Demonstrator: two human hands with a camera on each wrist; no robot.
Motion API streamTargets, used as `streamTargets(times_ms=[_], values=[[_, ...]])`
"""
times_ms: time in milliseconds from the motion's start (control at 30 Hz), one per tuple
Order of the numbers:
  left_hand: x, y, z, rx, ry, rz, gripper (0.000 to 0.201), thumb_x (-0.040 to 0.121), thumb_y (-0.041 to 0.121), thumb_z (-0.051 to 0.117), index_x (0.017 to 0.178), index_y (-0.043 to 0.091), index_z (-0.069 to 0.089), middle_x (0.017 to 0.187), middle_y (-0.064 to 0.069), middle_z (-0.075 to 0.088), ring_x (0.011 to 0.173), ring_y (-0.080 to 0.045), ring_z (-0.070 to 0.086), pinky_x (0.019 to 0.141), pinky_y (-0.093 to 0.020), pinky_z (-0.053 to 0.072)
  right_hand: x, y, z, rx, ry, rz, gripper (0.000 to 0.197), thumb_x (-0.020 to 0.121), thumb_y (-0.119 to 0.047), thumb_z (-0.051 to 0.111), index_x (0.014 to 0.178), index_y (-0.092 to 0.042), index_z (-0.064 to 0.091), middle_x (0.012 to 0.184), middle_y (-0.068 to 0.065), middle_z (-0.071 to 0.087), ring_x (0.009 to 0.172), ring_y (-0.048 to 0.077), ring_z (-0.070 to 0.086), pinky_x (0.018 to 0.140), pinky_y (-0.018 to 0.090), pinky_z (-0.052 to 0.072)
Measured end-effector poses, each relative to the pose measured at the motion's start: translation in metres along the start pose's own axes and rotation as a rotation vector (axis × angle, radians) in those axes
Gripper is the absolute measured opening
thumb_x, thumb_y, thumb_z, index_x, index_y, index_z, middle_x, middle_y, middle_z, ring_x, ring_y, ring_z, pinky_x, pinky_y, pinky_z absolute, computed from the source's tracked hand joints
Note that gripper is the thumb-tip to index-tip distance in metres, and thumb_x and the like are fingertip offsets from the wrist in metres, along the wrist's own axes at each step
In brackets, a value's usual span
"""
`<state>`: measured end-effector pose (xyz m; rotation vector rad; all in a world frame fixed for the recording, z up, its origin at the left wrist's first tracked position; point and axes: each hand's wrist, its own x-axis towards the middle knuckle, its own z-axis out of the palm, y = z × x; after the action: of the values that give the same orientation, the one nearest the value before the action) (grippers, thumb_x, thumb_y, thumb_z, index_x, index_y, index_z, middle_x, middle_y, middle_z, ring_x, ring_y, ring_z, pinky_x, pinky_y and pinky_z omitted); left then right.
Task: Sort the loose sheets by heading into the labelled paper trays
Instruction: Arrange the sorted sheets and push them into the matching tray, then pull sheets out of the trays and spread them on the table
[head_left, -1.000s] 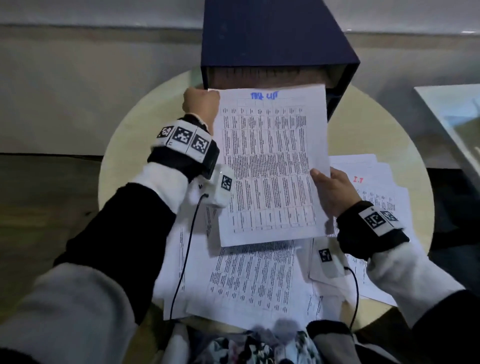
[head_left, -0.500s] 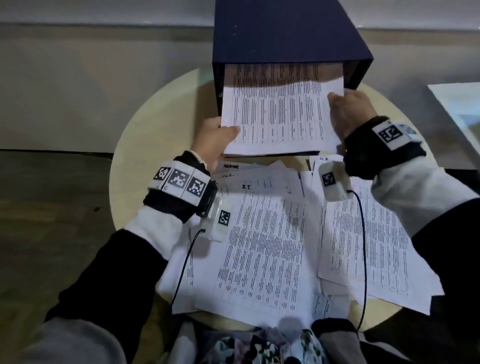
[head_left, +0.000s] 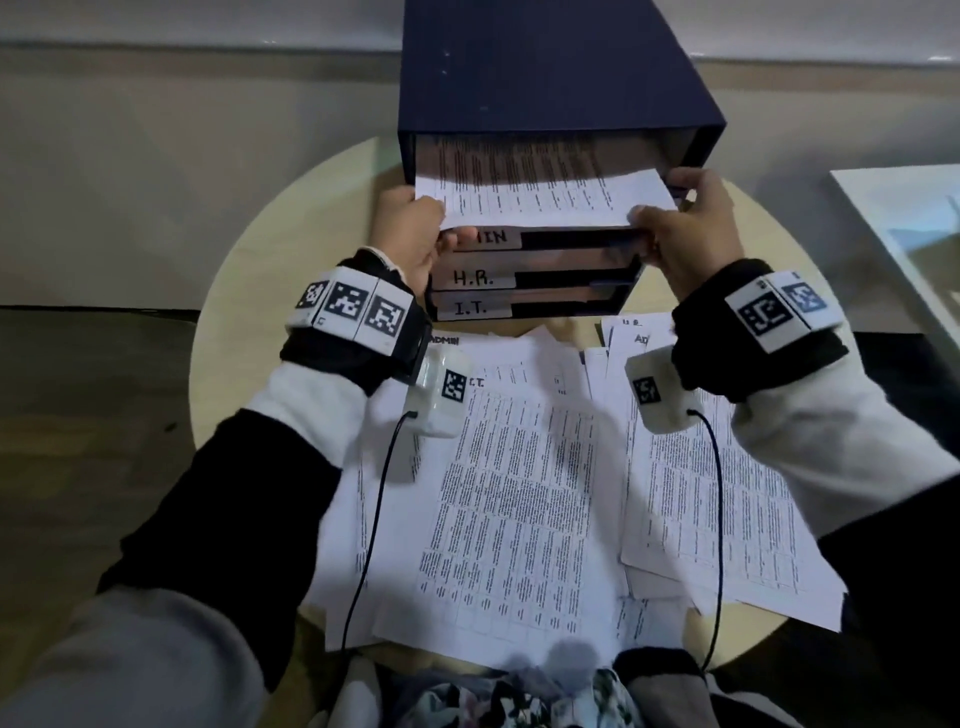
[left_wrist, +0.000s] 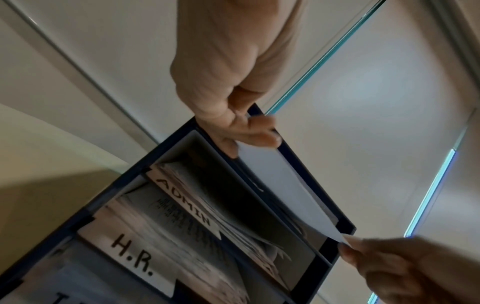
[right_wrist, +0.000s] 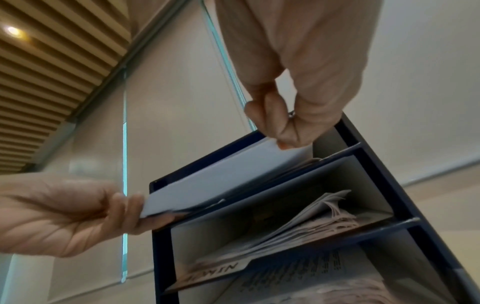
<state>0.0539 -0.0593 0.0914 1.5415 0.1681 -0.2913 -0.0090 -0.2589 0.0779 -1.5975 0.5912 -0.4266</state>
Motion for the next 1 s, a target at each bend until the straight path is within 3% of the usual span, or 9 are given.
streamTargets(times_ms=[133,200,300,400,567,667,800,900,1000], values=[[0.007,-0.002,-0.001,-0.159,0.016,0.003,0.027,0.095,-0.008,0.034,0.12,-0.01,0.042,0.114,-0.024,0.055,0.07,-0.016,0.07,0.063,-0.017,0.057,0.011,-0.011,0.009,0.065,0.07,-0.025,0.028,0.082,0.011,0.045,0.08,-0.016,0.039,0.078,0.004,0.045,0.034,0.005,0.048,0.039,0.019,0.04],[0.009,-0.003,-0.002,-0.116,0.018,0.027,0.023,0.095,-0.007,0.035,0.116,-0.007,0.045,0.112,-0.024,0.058,0.078,-0.016,0.069,0.069,-0.018,0.057,0.021,-0.014,0.017,0.02,0.094,-0.035,0.028,0.083,0.01,0.043,0.073,-0.016,0.041,0.071,0.003,0.05,0.042,0.008,0.059,0.05,0.026,0.051],[0.012,-0.002,-0.002,0.036,0.001,0.078,0.019,0.095,-0.005,0.034,0.108,-0.003,0.049,0.097,-0.017,0.06,0.071,-0.013,0.065,0.06,-0.014,0.054,0.038,-0.012,0.028,-0.015,0.095,0.005,0.03,0.085,0.009,0.042,0.064,-0.013,0.043,0.062,0.004,0.052,0.054,0.019,0.064,0.07,0.038,0.059],[0.019,0.0,0.0,0.248,0.001,0.107,0.026,0.093,-0.005,0.035,0.116,-0.004,0.049,0.085,-0.011,0.06,0.054,-0.006,0.061,0.049,-0.013,0.048,0.048,-0.009,0.036,-0.087,0.096,0.025,0.032,0.08,0.008,0.046,0.058,-0.014,0.043,0.064,0.006,0.054,0.062,0.024,0.063,0.072,0.045,0.058],[0.023,0.004,0.007,0.441,-0.074,0.143,0.033,0.092,0.0,0.039,0.125,0.0,0.041,0.081,-0.008,0.06,0.052,-0.011,0.058,0.047,-0.019,0.044,0.057,-0.003,0.035,-0.136,0.058,0.026,0.013,0.065,-0.012,0.055,0.054,-0.017,0.05,0.066,0.003,0.059,0.081,0.031,0.067,0.077,0.044,0.057],[0.023,0.002,0.009,0.452,-0.086,0.151,0.039,0.093,0.001,0.039,0.132,0.004,0.038,0.081,-0.007,0.061,0.05,-0.01,0.056,0.047,-0.019,0.042,0.047,-0.004,0.034,-0.135,0.026,0.017,0.02,0.07,-0.01,0.055,0.055,-0.02,0.047,0.054,-0.005,0.052,0.069,0.024,0.062,0.069,0.035,0.05],[0.014,-0.021,0.005,0.349,-0.043,0.217,0.021,0.093,-0.001,0.038,0.089,0.016,0.05,0.073,-0.001,0.058,0.05,-0.009,0.054,0.045,-0.014,0.042,0.025,0.007,0.03,-0.107,0.024,-0.042,0.03,0.084,0.005,0.046,0.064,-0.017,0.052,0.042,-0.01,0.049,0.037,0.001,0.048,0.047,0.018,0.038],[0.009,-0.055,-0.006,0.367,-0.06,0.104,0.025,0.093,0.0,0.04,0.08,0.019,0.049,0.074,0.0,0.057,0.056,-0.009,0.053,0.046,-0.019,0.043,0.001,0.029,0.025,-0.187,0.027,-0.071,0.026,0.083,0.004,0.046,0.075,-0.018,0.056,0.059,-0.007,0.055,0.052,0.004,0.054,0.052,0.016,0.041],[0.006,-0.091,-0.016,0.579,-0.177,-0.035,0.016,0.093,0.005,0.045,0.089,0.015,0.057,0.096,-0.003,0.06,0.077,-0.013,0.054,0.06,-0.021,0.046,-0.022,0.061,0.021,-0.369,-0.13,-0.029,0.016,0.087,0.0,0.049,0.089,-0.005,0.064,0.067,-0.004,0.056,0.06,0.008,0.052,0.059,0.02,0.042]])
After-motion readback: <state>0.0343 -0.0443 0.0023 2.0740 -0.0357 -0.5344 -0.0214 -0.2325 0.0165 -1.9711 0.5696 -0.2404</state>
